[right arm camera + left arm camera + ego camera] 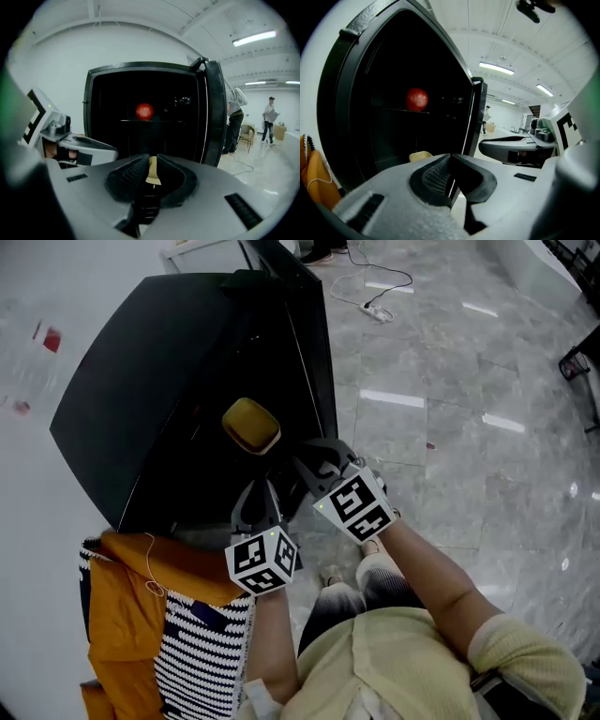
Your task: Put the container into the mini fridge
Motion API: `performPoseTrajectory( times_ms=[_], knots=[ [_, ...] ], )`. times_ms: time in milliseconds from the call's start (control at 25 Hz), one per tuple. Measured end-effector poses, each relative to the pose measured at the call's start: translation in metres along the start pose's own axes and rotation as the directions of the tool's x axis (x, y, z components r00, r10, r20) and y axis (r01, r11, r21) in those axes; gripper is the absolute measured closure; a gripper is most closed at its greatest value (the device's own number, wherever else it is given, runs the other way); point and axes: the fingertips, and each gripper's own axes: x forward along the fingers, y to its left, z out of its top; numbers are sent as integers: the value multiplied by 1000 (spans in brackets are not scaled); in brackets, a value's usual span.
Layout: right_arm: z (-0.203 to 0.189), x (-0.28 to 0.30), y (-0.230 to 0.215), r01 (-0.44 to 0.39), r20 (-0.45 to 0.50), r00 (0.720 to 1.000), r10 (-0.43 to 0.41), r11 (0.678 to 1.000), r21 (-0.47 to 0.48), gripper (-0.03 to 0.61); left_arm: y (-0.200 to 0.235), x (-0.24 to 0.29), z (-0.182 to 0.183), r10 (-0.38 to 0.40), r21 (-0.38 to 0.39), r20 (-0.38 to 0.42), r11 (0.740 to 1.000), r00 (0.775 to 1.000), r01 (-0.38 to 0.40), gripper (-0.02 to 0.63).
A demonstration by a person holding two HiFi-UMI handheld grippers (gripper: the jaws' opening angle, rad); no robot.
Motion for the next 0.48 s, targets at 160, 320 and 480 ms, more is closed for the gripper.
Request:
performPoseTrajectory(
  times_ms=[160, 320, 480],
  knots=[
    [10, -23, 0, 0, 27, 1000, -1, 1000, 26, 514, -8, -14, 15, -22, 34, 28, 999, 999, 21, 586],
    [17, -40, 3, 4, 47, 999, -7, 999, 50, 514, -8, -33, 23, -28, 53, 43, 998, 999, 26, 586],
    [22, -53, 0, 16, 70, 997, -20, 998, 53, 515, -11, -44, 25, -40, 82, 52, 996, 998, 36, 586]
  ],
)
